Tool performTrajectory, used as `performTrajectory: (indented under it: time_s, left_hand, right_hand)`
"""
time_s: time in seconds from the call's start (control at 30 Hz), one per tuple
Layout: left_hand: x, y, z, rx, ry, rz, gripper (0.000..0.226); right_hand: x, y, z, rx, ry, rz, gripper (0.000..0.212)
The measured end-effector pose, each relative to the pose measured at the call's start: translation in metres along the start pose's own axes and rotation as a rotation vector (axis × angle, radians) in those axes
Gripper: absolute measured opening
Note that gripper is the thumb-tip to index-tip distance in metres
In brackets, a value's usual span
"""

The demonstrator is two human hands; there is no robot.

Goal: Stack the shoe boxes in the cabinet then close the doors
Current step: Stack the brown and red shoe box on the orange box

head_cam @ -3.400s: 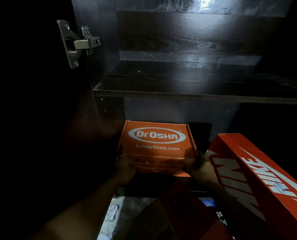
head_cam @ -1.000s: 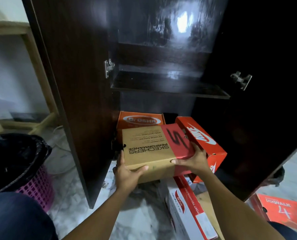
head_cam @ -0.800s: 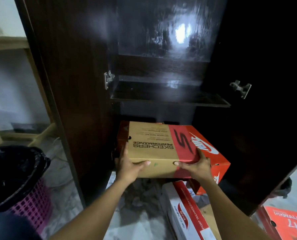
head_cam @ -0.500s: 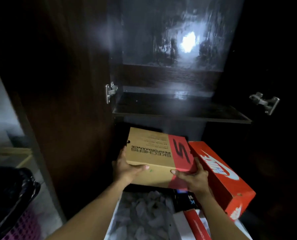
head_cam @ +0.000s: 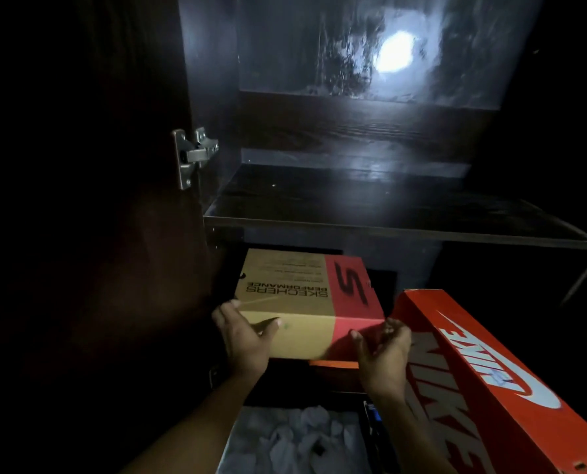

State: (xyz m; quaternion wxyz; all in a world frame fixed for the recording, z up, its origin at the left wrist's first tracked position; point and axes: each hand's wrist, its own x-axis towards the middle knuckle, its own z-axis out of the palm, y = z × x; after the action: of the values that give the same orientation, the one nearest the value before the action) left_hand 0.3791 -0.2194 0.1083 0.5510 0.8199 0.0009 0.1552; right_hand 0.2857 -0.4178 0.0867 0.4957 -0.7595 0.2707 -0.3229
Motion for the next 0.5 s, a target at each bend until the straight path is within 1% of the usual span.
performTrajectory:
  time_s: [0.07, 0.17, 0.27, 0.3, 0.33, 0.43, 0.5]
  left_hand:
    - [0.002, 0.001, 0.008, 0.077, 0.032, 0.05, 0.071]
    - [0.004, 0.001, 0.016, 0.235, 0.084, 0.092, 0.068]
    - [0.004, 0.001, 0.021, 0.376, 0.103, 0.129, 0.076]
    - [0.003, 0.002, 0.021, 0.381, 0.102, 0.156, 0.08]
    - [0.002, 0.0, 0.021, 0.337, 0.1, 0.166, 0.083]
    - [0.002, -0.002, 0.022, 0.114, -0.069, 0.145, 0.095]
    - [0.008, -0.004, 0.022, 0.119, -0.19, 0.123, 0.101]
  right_hand:
    - [0.0, 0.0, 0.009, -0.001, -0.005, -0.014, 0.061]
    - [0.0, 0.002, 0.019, -0.08, -0.047, -0.076, 0.073]
    - [0.003, 0.001, 0.026, -0.1, -0.073, -0.117, 0.081]
    - [0.006, 0.001, 0.028, -0.105, -0.083, -0.122, 0.083]
    - [0.008, 0.002, 0.03, -0.108, -0.096, -0.126, 0.083]
    - [0.013, 0.001, 0.032, -0.138, -0.17, -0.11, 0.091]
    - [0.019, 0.002, 0.033, -0.156, -0.228, -0.108, 0.103]
